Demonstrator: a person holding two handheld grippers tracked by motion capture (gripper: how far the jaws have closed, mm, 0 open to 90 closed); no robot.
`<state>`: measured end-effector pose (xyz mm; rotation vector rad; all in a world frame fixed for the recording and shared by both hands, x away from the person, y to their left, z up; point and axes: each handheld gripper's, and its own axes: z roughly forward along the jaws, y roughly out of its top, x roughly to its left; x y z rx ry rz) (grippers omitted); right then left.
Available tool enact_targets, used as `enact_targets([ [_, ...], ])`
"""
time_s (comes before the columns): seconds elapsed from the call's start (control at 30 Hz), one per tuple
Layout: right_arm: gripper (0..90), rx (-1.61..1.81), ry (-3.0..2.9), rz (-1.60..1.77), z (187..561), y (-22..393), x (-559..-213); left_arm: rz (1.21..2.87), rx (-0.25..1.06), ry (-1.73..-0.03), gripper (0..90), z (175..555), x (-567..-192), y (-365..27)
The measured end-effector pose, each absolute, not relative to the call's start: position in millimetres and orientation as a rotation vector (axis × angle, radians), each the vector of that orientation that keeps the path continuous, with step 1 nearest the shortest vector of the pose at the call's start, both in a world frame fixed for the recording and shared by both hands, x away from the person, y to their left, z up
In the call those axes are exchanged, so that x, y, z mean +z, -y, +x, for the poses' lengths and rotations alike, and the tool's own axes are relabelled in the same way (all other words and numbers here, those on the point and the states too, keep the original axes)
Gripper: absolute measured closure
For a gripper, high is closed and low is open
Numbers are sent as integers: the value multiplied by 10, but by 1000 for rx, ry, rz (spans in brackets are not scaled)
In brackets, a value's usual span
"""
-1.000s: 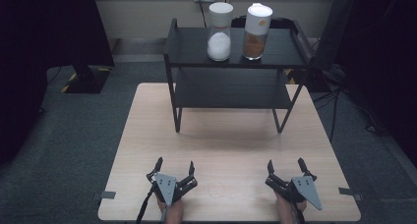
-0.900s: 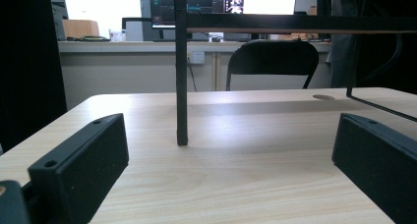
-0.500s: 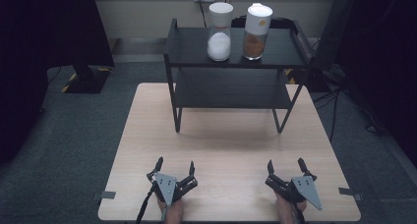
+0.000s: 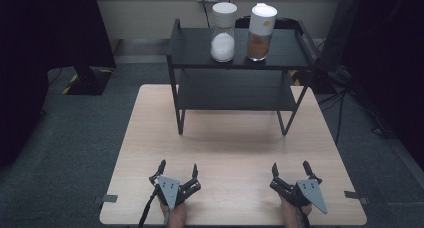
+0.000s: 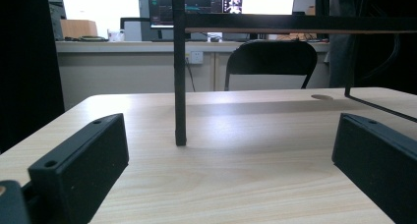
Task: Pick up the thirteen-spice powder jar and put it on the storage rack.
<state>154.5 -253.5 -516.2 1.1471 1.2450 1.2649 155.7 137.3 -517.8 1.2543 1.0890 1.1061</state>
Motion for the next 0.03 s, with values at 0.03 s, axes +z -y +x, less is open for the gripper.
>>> enact_targets([
  [0.03, 0, 1265, -1245, 1147, 1545, 2535, -5162, 1255, 1106, -1089, 0, 1557, -5178, -1373],
])
